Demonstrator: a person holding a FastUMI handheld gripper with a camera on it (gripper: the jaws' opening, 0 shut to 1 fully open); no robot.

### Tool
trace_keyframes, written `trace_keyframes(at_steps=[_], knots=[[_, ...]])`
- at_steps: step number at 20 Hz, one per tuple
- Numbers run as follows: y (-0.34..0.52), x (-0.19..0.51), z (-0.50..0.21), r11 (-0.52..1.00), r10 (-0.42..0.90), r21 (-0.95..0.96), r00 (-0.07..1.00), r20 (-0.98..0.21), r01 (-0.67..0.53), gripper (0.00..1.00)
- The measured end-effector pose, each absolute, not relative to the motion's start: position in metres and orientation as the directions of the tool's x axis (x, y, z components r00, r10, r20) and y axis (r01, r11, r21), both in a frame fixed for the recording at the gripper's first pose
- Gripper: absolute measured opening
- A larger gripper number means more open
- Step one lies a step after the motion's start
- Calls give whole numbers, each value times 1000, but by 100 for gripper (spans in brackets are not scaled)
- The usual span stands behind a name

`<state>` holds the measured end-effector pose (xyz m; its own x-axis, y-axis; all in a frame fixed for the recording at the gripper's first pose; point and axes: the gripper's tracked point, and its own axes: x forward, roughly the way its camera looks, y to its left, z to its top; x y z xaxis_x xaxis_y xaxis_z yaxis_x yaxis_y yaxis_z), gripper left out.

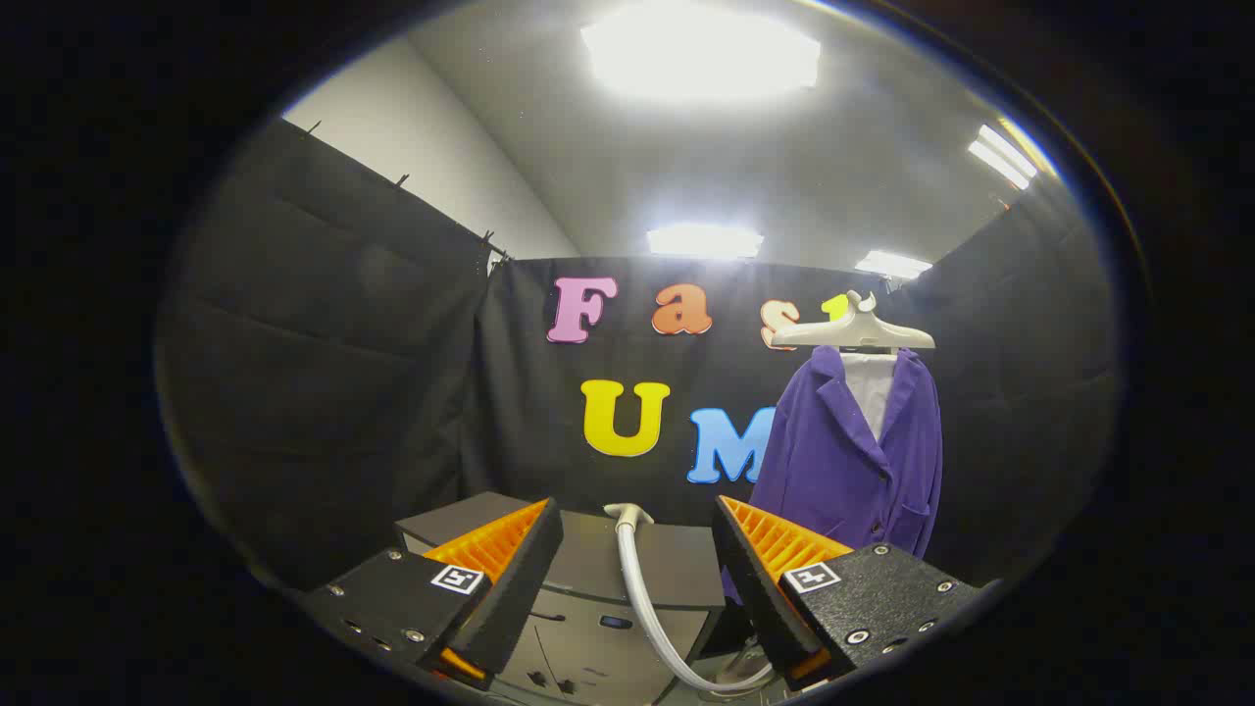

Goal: Iron the clothes twice with a garment steamer, once on the left side and once on the right side.

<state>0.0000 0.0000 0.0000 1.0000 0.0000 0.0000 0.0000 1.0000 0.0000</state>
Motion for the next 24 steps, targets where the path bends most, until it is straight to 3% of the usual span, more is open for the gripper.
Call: trace_keyframes(at_steps=[6, 9, 24], knots=[[-24, 1, -23, 989, 77, -119, 993, -90, -87, 95], [-14, 18, -10, 987, 98, -122, 994, -55, -104, 95], [56, 250, -29, 1000, 2, -15, 971, -237, -6, 95]])
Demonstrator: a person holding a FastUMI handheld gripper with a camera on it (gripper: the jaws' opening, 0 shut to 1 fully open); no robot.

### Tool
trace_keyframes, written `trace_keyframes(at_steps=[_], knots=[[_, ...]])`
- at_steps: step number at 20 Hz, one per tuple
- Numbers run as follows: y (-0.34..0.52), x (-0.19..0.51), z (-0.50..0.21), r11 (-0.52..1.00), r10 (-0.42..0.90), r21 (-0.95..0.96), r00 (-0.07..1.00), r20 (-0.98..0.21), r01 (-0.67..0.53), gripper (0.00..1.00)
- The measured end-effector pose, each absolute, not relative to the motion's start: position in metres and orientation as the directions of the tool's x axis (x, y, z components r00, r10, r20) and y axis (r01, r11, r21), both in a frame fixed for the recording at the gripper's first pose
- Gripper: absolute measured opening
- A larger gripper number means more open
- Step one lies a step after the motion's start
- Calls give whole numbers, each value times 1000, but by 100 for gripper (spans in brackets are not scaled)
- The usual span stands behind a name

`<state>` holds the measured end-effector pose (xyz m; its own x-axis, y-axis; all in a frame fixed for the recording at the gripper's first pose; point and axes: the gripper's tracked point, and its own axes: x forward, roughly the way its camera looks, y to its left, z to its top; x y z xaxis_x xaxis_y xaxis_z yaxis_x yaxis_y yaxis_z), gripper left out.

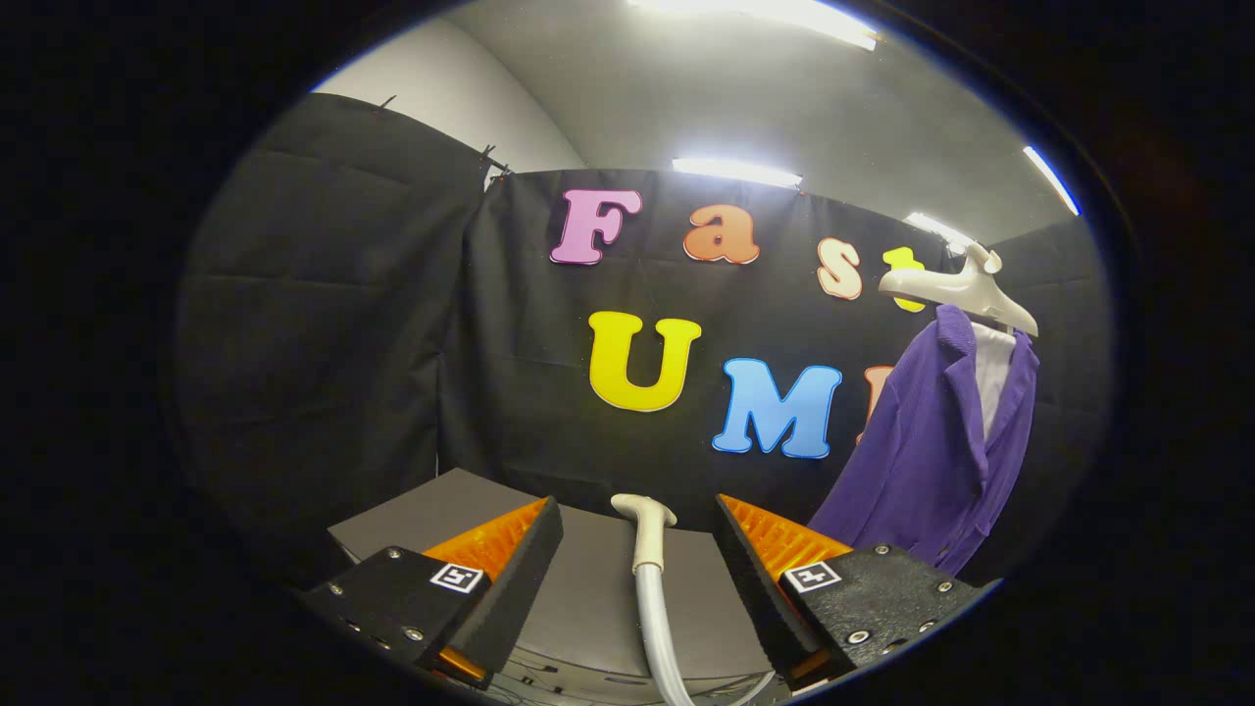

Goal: Iron the clothes twice with a garment steamer, once on the left side and once on the right side.

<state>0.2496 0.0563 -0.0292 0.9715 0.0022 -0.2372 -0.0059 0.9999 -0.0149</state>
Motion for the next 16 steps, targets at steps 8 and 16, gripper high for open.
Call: trace_keyframes(at_steps=[8, 16], knots=[[44, 343, -105, 992, -72, 49, 854, -515, 114, 95], [38, 405, -168, 948, 31, 252, 736, -676, 192, 95]])
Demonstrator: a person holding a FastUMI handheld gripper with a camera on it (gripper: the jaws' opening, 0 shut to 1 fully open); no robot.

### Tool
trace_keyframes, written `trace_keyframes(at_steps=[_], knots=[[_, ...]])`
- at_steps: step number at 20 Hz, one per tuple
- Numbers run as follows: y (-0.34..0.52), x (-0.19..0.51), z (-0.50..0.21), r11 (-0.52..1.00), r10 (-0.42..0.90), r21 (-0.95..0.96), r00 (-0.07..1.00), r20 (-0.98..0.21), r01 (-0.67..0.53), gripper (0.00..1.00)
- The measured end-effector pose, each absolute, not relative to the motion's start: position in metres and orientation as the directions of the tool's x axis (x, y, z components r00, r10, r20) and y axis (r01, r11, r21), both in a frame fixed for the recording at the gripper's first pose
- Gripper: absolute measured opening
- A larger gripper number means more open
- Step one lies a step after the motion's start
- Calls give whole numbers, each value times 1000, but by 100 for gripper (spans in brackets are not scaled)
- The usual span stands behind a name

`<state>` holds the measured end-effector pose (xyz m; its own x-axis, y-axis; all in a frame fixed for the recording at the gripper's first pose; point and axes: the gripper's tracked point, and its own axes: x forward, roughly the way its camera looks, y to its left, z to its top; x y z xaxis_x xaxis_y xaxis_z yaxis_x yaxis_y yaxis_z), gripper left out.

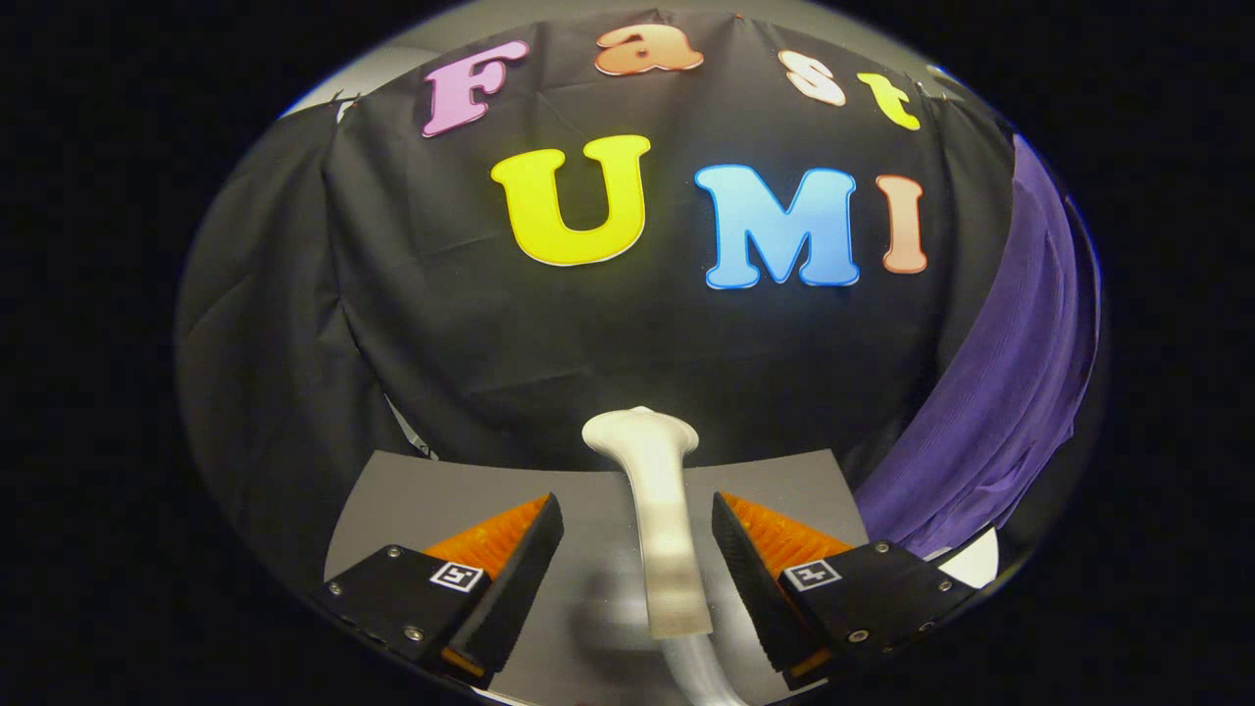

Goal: Iron the clothes twice with a garment steamer, once on the left side and once on the right side.

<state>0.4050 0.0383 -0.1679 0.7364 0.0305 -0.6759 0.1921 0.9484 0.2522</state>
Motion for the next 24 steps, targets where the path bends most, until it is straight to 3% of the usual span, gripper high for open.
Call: trace_keyframes(at_steps=[8, 12, 14, 17, 24], knots=[[46, 420, -228, 905, 143, 355, 619, -772, 234, 91], [56, 422, -240, 869, 202, 424, 597, -776, 257, 83], [53, 425, -244, 849, 194, 442, 608, -770, 290, 78], [58, 429, -245, 830, 199, 472, 632, -749, 298, 52], [59, 426, -249, 896, 77, 336, 643, -762, 291, 41]])
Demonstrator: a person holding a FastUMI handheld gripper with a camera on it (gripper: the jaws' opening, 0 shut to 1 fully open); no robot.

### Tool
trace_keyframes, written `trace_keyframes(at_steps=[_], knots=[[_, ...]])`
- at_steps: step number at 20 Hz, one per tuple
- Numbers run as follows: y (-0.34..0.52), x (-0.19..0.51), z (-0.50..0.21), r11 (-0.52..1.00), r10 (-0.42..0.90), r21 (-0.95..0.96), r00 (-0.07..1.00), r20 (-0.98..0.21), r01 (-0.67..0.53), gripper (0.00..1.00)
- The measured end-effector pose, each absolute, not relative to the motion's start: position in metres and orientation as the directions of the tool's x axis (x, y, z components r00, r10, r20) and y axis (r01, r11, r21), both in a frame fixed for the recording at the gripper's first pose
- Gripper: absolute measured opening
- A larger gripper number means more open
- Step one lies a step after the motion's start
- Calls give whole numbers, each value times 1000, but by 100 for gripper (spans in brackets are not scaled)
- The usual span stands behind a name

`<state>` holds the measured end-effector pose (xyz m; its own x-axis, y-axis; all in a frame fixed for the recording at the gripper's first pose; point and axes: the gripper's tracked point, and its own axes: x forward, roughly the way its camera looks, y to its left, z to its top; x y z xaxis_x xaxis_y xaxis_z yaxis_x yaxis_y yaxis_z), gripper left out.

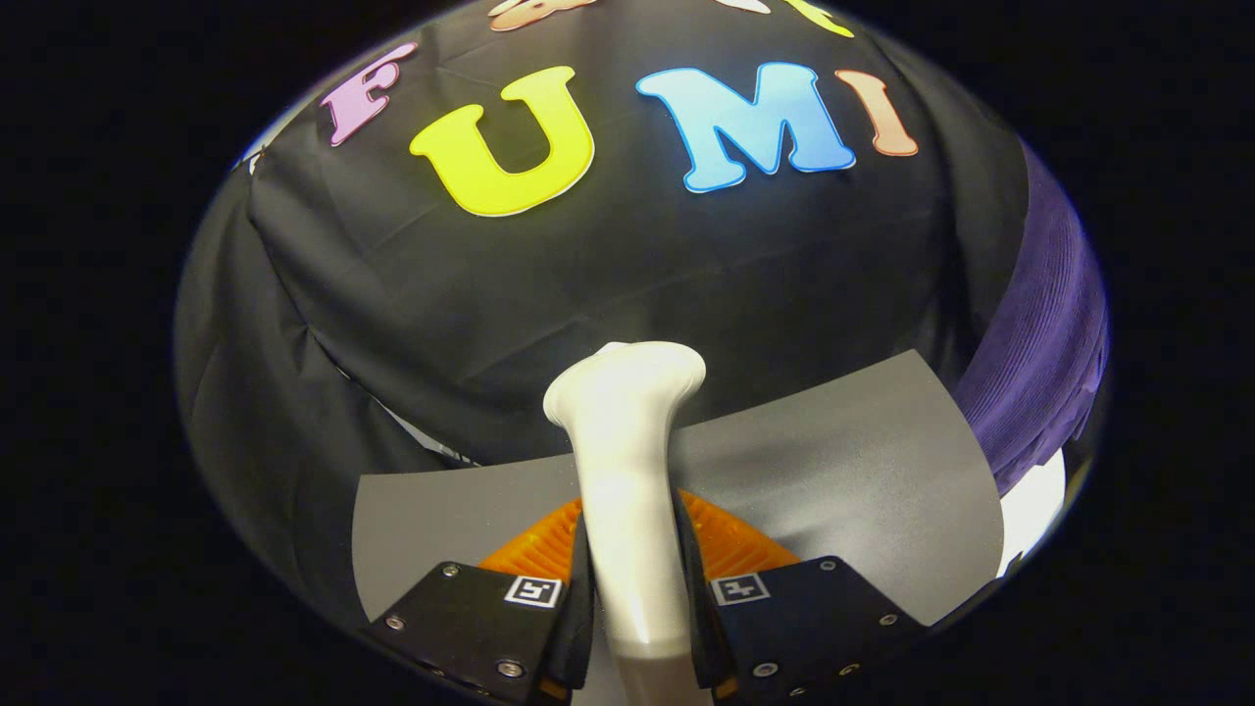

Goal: Iron the clothes twice with a garment steamer, once on the left side and once on the right side.

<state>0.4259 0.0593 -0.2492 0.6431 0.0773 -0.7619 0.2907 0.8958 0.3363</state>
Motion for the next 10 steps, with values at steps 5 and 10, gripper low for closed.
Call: trace_keyframes(at_steps=[5, 10], knots=[[59, 427, -248, 927, -10, 247, 674, -738, 283, 36], [60, 416, -236, 935, -20, 233, 698, -716, 266, 36]])
